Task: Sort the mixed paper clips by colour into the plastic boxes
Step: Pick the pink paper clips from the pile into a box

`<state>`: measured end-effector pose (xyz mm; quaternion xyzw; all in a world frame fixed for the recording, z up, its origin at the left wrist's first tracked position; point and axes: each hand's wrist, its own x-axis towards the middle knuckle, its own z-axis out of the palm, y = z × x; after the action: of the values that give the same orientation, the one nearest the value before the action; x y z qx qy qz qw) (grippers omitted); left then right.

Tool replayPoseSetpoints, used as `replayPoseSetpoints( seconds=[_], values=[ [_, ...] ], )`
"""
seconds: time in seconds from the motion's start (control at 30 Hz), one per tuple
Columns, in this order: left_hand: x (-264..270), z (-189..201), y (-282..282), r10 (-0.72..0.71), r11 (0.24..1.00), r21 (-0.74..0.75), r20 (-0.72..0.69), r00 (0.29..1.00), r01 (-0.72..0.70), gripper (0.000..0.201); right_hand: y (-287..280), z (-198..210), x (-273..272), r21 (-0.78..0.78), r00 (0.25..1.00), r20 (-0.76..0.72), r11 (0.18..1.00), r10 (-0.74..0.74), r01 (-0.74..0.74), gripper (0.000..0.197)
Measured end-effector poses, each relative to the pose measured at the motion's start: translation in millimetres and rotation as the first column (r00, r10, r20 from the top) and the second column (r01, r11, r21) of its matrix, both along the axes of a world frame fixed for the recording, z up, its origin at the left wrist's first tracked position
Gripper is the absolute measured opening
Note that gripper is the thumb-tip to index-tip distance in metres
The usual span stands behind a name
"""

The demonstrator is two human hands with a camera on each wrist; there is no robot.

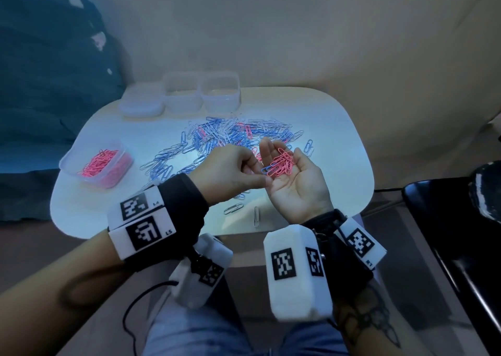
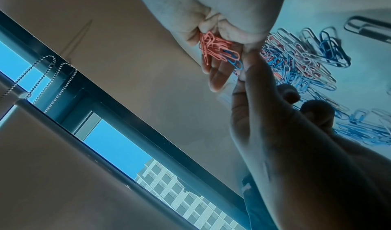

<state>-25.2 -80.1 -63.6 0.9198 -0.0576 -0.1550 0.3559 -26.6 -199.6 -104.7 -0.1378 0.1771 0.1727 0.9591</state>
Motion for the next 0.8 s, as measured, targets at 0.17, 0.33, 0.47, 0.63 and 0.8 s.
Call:
replayPoseSetpoints(
  seconds=[0.17,0.33,0.47,0.63,0.8],
  values=[
    [1,0,4,0.037,0.999,-0.02,0.029,0.999,-0.037,0.029,5,0,-2,-0.029,1.0,-0.012,1.0,0.004,-0.004,0.036],
    [-2,4,16,0.172,0.947,-0.264,-0.059,0.983,-0.182,0.029,8,0,-1,0.037,0.998,-0.005,0.997,-0.06,0.06,0.04],
    [-3,18,43,0.337,0.854,-0.366,-0.154,0.929,-0.371,0.028,19,2,5,0.065,0.998,-0.018,0.996,-0.057,0.058,0.042],
    [-6,42,126,0.665,0.442,-0.536,-0.343,0.664,-0.719,0.019,23,3,9,0.05,0.995,-0.065,0.995,-0.082,0.085,0.045],
    [-9,25,174,0.745,0.667,-0.053,0.021,0.667,-0.743,0.018,25,0,4,0.027,0.995,-0.08,0.997,-0.068,0.07,0.042]
  ],
)
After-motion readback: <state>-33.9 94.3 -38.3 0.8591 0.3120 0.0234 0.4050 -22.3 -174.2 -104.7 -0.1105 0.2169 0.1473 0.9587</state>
